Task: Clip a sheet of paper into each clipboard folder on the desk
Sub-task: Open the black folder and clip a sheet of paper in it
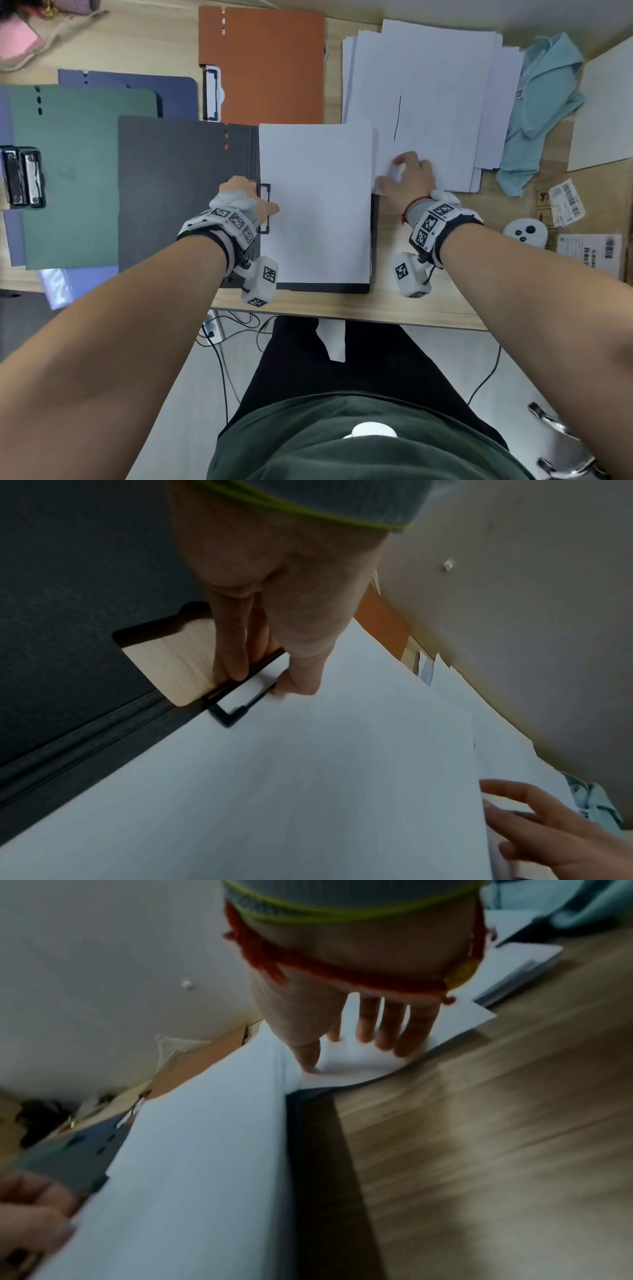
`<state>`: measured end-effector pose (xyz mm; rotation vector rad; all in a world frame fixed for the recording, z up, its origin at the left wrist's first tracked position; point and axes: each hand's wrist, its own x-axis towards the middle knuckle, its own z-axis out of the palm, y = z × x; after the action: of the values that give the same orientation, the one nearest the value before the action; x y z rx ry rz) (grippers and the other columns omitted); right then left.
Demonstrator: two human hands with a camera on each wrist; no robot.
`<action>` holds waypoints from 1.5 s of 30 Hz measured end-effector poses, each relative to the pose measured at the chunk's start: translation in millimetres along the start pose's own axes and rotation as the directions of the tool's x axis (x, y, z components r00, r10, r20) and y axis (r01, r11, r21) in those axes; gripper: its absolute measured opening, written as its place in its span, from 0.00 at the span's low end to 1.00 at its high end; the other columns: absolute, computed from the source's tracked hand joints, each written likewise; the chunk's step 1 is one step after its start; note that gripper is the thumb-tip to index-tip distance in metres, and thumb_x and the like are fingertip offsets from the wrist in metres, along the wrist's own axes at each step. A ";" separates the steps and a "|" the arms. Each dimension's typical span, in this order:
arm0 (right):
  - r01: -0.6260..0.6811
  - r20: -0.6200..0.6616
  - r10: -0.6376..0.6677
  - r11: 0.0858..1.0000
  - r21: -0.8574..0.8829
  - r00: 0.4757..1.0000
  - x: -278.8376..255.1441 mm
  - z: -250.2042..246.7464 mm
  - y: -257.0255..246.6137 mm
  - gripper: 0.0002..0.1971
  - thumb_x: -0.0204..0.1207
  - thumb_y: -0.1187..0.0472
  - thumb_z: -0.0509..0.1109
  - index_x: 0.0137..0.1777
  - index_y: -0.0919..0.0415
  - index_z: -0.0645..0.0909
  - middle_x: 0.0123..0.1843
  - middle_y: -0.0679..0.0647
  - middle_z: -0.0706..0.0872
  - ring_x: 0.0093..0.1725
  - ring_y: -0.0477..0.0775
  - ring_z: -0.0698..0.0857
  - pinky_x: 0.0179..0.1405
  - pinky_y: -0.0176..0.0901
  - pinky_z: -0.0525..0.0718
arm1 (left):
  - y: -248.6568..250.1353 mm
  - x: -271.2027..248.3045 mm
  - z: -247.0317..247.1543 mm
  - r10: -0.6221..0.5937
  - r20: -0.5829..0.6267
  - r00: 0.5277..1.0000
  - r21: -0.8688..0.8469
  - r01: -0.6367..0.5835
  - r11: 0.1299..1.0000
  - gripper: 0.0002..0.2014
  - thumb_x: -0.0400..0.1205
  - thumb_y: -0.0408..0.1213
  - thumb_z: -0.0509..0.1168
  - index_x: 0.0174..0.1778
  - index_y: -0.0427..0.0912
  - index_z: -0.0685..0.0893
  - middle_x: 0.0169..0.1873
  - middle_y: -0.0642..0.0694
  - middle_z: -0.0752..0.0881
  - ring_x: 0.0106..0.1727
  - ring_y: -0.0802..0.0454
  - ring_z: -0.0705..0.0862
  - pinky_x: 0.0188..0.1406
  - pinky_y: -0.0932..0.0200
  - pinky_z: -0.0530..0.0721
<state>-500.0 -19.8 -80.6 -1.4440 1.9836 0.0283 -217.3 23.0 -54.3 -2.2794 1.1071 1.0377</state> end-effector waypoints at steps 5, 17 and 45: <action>0.119 0.070 -0.103 0.951 -0.286 0.992 7.3 -5.7 12.5 0.29 0.80 0.41 0.58 0.81 0.44 0.59 0.85 0.55 0.54 0.82 0.63 0.58 0.75 0.62 0.66 | -6.2 -3.3 -3.0 -0.013 -0.023 1.000 0.007 0.013 1.000 0.16 0.71 0.51 0.73 0.48 0.47 0.80 0.35 0.49 0.84 0.27 0.52 0.77 0.27 0.60 0.74; 0.140 0.059 -0.128 0.952 -0.274 0.990 17.9 -18.4 -9.2 0.30 0.80 0.40 0.54 0.80 0.50 0.61 0.86 0.54 0.54 0.83 0.62 0.56 0.76 0.64 0.61 | -14.1 -9.1 -23.2 -0.002 -0.086 0.996 -0.004 0.002 1.000 0.16 0.71 0.48 0.72 0.31 0.43 0.74 0.24 0.48 0.76 0.23 0.52 0.72 0.24 0.64 0.65; -0.172 0.070 0.169 0.984 0.051 0.983 -0.7 -26.0 -31.0 0.29 0.79 0.53 0.70 0.75 0.66 0.71 0.73 0.61 0.78 0.71 0.64 0.79 0.63 0.46 0.77 | -66.8 0.9 -26.9 -0.312 -0.216 0.925 -0.201 0.271 0.941 0.53 0.68 0.57 0.79 0.81 0.40 0.55 0.75 0.33 0.67 0.74 0.36 0.71 0.71 0.42 0.72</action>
<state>-486.6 -41.3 -49.1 -1.2190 2.0324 0.0933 -151.8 46.3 -35.5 -2.6638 0.7511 0.7702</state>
